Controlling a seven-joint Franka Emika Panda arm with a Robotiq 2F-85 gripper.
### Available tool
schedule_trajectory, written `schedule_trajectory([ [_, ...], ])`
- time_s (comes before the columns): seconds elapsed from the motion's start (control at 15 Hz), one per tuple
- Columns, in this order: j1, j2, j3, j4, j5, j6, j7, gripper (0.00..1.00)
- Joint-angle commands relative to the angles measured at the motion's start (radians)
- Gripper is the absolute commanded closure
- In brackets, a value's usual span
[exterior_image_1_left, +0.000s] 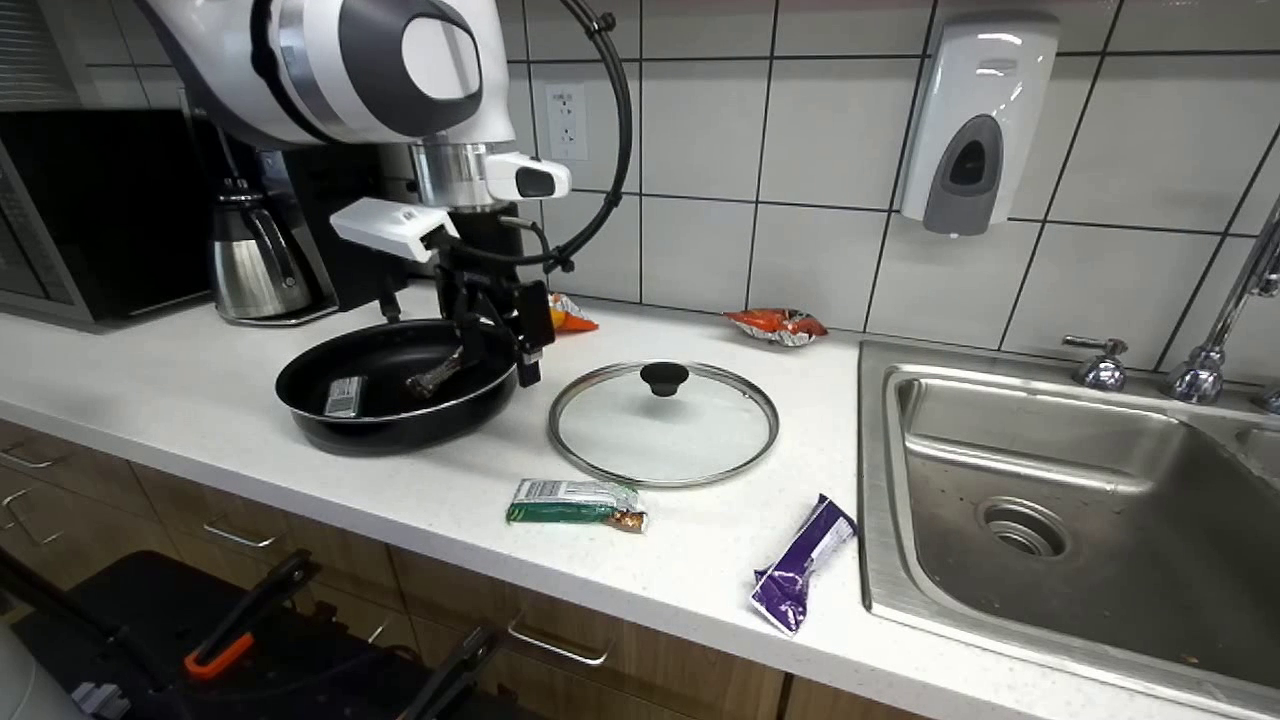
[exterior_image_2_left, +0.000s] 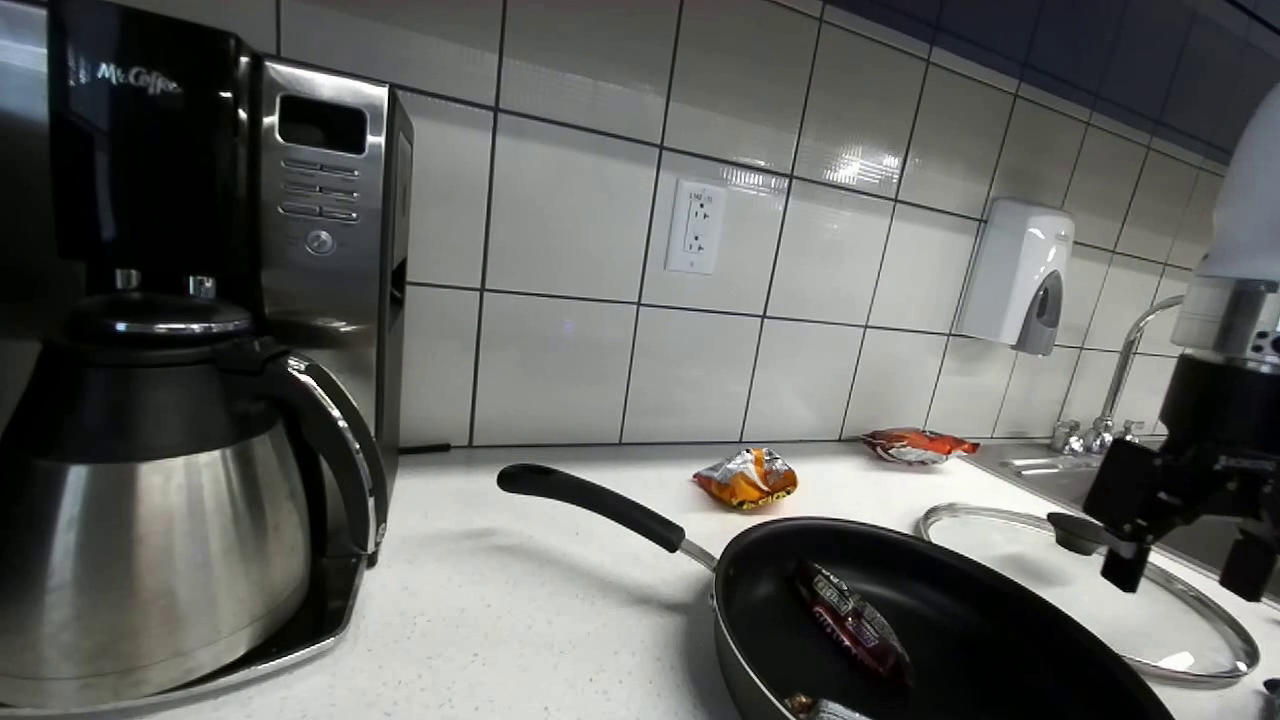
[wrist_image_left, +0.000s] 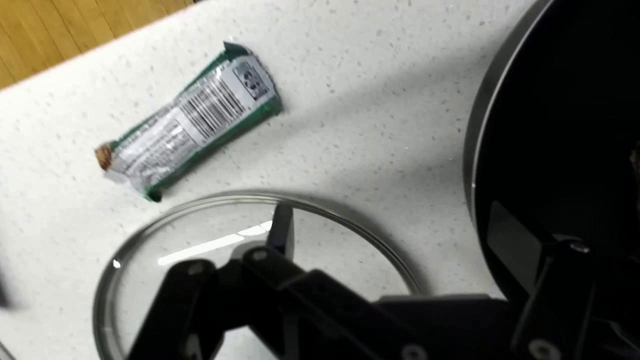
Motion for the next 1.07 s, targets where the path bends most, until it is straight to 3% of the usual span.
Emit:
schedule_trajectory([
  [0.0,-0.077,-0.115,-0.013,-0.12,0.0,-0.004,0.106,0.0],
  [0.07,-0.103,-0.127,-0.021,-0.141,-0.004,-0.002,0.128,0.0],
  [0.13,-0.124,-0.077,-0.029,-0.073,0.005,-0.031,0.143,0.0],
  [0.6,-0.245,-0.082,-0.042,-0.08,0.0,-0.034,0.377,0.0],
  [0.67,-0.224,-0.061,-0.05,-0.08,0.003,-0.004,0.292,0.0],
  [1.0,-0.224,-0.057,-0.051,-0.08,0.002,-0.003,0.301,0.0],
])
